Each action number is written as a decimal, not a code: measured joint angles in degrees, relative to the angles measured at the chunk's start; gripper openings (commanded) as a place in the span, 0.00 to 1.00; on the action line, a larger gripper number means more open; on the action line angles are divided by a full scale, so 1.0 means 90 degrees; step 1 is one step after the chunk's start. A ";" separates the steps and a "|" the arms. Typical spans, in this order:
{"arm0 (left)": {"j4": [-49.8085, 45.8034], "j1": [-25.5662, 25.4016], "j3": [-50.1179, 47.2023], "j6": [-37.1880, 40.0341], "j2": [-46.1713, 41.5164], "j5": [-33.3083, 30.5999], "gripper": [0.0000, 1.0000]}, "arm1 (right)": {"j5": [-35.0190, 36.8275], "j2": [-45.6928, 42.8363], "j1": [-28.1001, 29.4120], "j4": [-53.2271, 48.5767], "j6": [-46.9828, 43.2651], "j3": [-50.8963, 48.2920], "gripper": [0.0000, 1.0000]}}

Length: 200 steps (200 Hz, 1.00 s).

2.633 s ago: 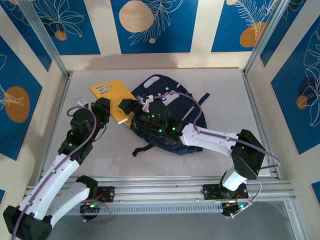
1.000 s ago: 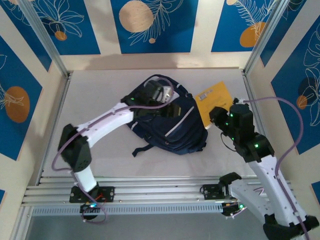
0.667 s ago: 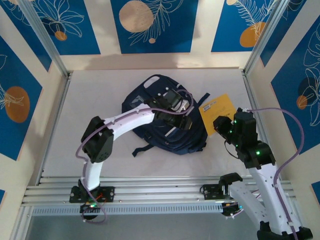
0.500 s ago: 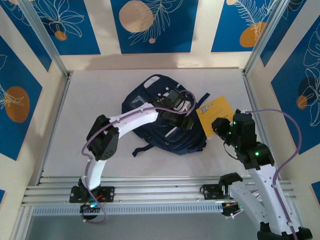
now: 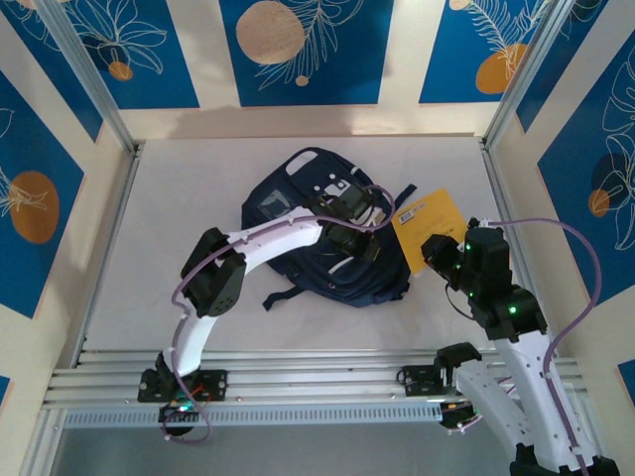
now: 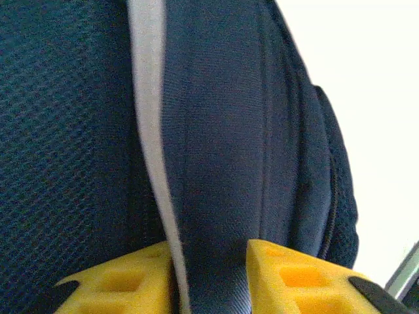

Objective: Pack books, pencil case, and school supplies into a backpack

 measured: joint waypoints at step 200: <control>-0.0452 0.1790 0.0163 -0.0107 -0.2492 0.0627 0.00 | -0.1229 -0.0316 -0.0036 0.0277 0.0454 -0.0440 0.00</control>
